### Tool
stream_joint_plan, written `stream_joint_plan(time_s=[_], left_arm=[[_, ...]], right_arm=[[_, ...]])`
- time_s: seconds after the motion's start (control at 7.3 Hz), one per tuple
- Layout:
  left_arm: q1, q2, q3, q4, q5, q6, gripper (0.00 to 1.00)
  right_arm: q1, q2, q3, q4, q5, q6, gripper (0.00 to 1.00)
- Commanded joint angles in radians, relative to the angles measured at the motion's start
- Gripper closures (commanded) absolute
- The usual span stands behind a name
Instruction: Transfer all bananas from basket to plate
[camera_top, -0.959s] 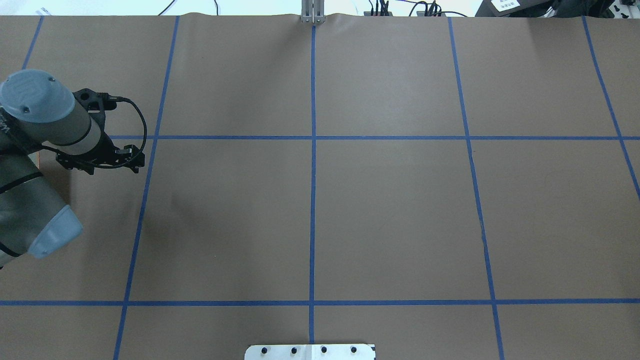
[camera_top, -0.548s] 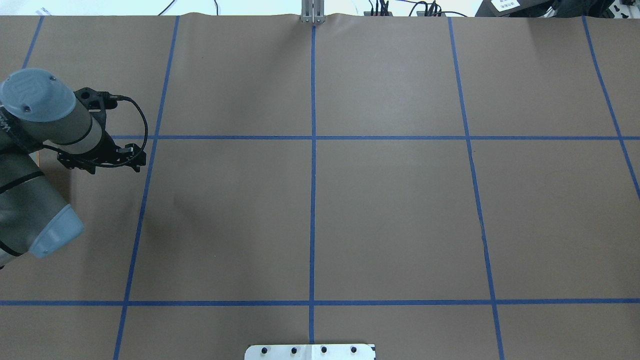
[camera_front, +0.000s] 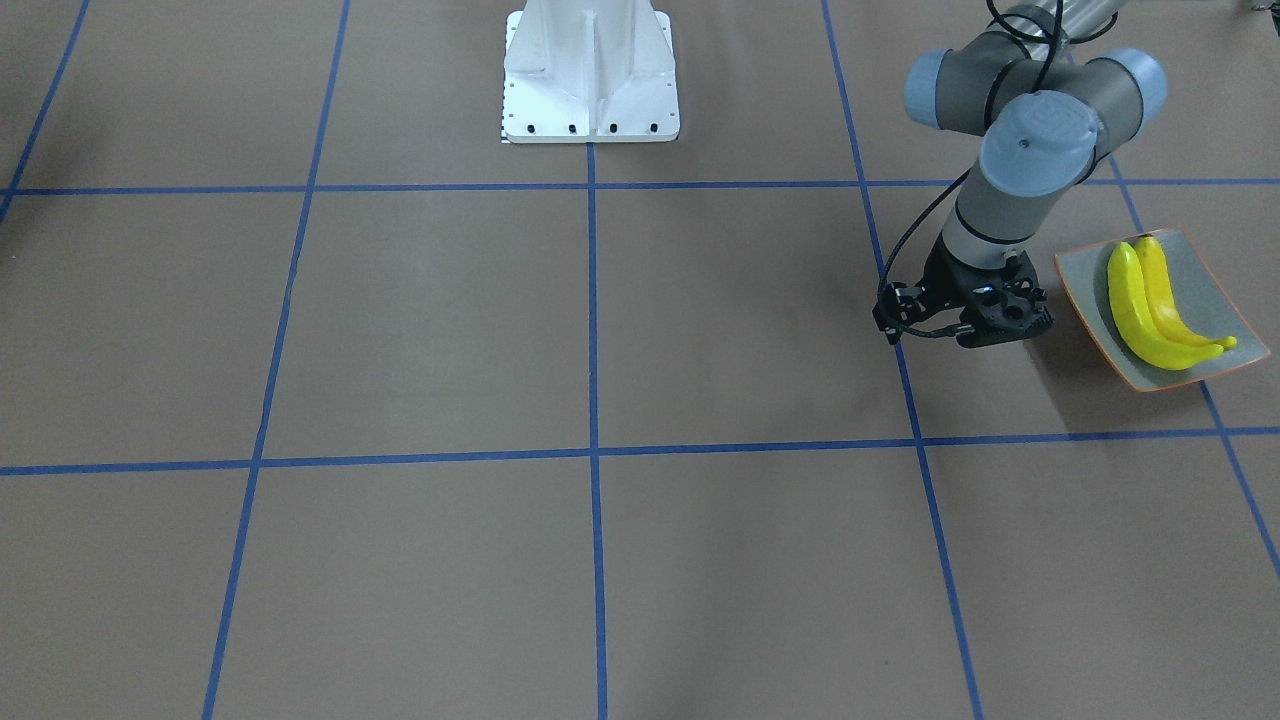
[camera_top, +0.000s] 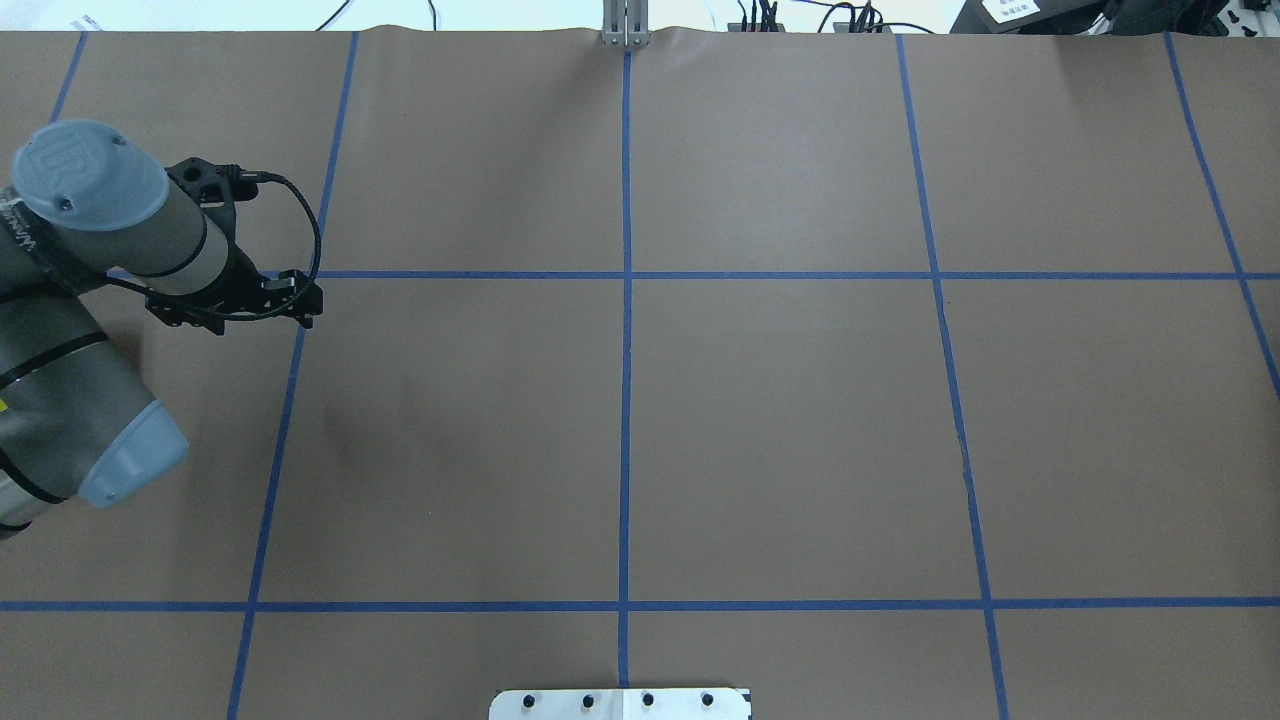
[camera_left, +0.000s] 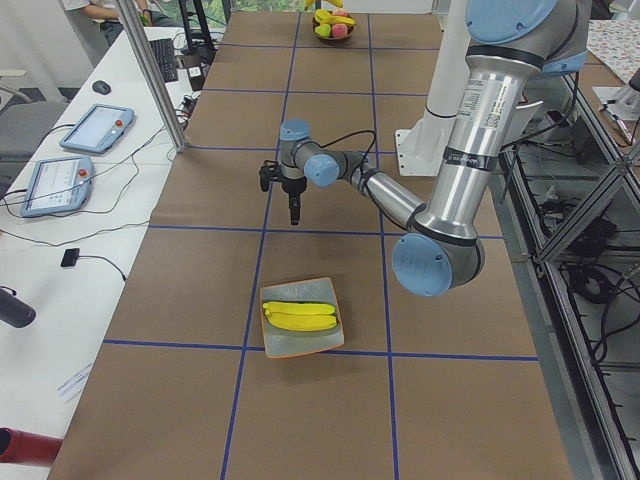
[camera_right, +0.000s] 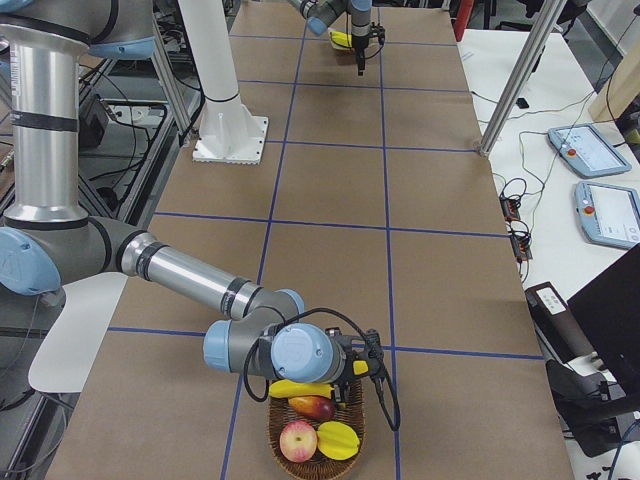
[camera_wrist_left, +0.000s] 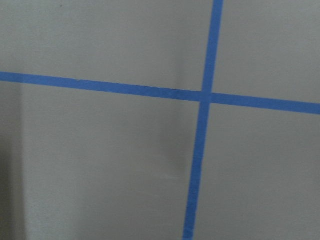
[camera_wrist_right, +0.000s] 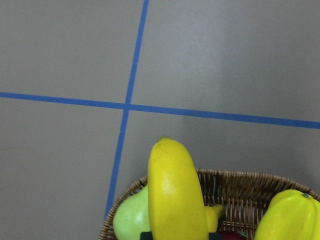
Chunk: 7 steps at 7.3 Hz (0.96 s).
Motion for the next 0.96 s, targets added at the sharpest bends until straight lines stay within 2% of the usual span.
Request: stream_joint_plan(time_s=[0.0, 0.27, 0.55, 0.68, 0.82], left_arm=[[0.050, -0.042, 0.047, -0.190, -0.002, -0.017, 0.00], [0.095, -0.105, 0.087, -0.317, -0.002, -0.075, 0.00], [0.139, -0.184, 0.080, -0.381, -0.002, -0.155, 0.00], [0.194, -0.218, 0.098, -0.459, 0.010, -0.276, 0.00], [0.196, -0.237, 0.100, -0.496, 0.010, -0.300, 0.00]], right_arm=[[-0.093, 0.036, 0.079, -0.054, 0.068, 0.177, 1.00], [-0.242, 0.082, 0.195, -0.042, 0.087, 0.412, 1.00], [-0.388, 0.226, 0.208, 0.019, 0.075, 0.726, 1.00], [-0.452, 0.292, 0.210, 0.052, 0.056, 0.817, 1.00], [-0.527, 0.341, 0.210, 0.075, 0.027, 0.860, 1.00]])
